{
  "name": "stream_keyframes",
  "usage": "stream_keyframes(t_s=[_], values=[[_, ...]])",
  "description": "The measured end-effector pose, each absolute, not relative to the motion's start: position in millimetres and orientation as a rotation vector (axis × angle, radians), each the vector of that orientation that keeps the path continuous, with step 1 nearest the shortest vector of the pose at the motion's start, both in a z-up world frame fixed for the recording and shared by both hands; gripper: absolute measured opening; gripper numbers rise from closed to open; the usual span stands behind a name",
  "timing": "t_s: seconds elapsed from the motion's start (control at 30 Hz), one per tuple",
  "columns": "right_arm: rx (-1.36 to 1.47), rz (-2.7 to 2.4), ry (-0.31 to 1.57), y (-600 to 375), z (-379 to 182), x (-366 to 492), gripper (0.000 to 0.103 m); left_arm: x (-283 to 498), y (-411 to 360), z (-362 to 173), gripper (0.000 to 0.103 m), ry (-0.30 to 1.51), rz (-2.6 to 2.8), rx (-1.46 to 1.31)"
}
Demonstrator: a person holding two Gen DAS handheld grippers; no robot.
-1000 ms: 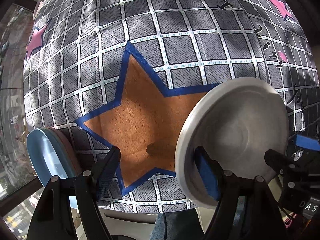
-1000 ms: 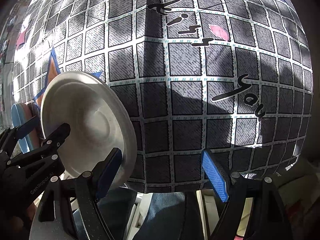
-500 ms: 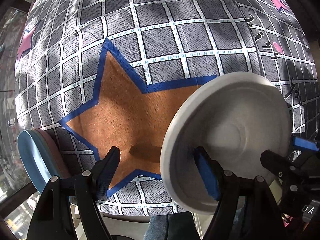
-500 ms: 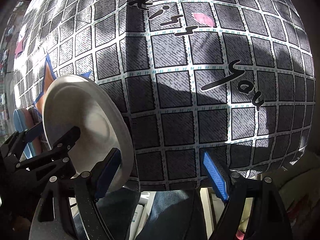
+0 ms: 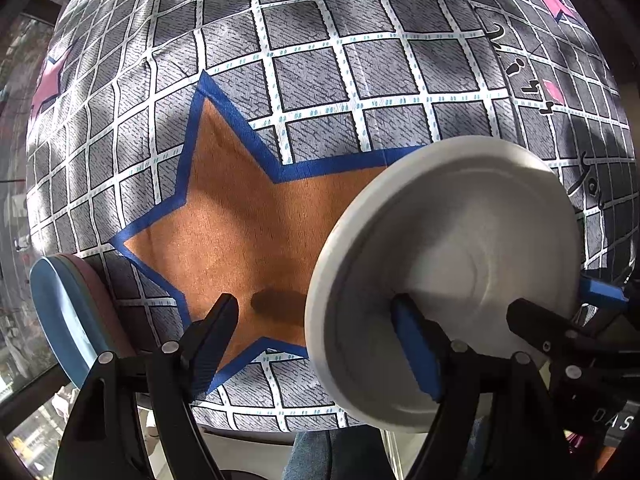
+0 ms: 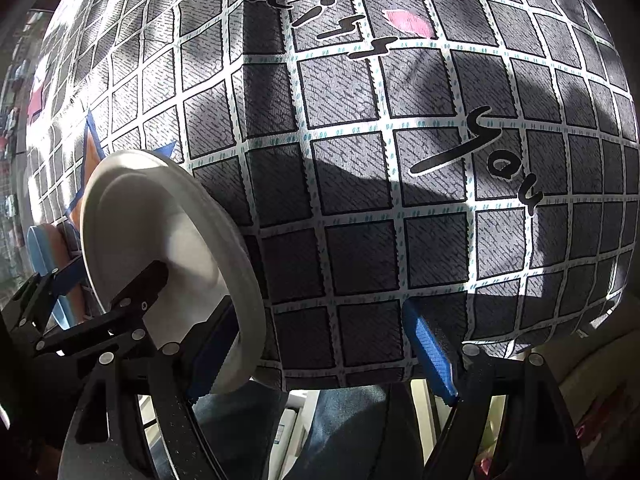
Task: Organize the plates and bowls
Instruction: 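Carry the white bowl toward the light-blue bowl at the table edge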
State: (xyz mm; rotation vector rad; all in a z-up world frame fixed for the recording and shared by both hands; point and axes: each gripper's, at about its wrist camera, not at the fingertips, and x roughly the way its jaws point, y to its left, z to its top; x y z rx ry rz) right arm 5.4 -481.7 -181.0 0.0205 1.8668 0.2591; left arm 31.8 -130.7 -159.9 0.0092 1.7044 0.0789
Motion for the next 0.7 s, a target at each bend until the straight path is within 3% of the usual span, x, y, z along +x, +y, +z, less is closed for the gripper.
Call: stream_keyframes(t_s=[0.47,0.6,0.7], values=[[0.052,0.260,1.889,-472,-196,4,0.082,33,-113,-165,0.082,1.720,0.059,-0.031],[0.061,0.299,1.889,-462,-199,4,0.064,33,-107,-167,0.067,1.731,0.015,-0.098],[0.083,0.333,1.887,-451,-199,4,0.038,33,-107,-168,0.049,1.738,-0.034,-0.128]])
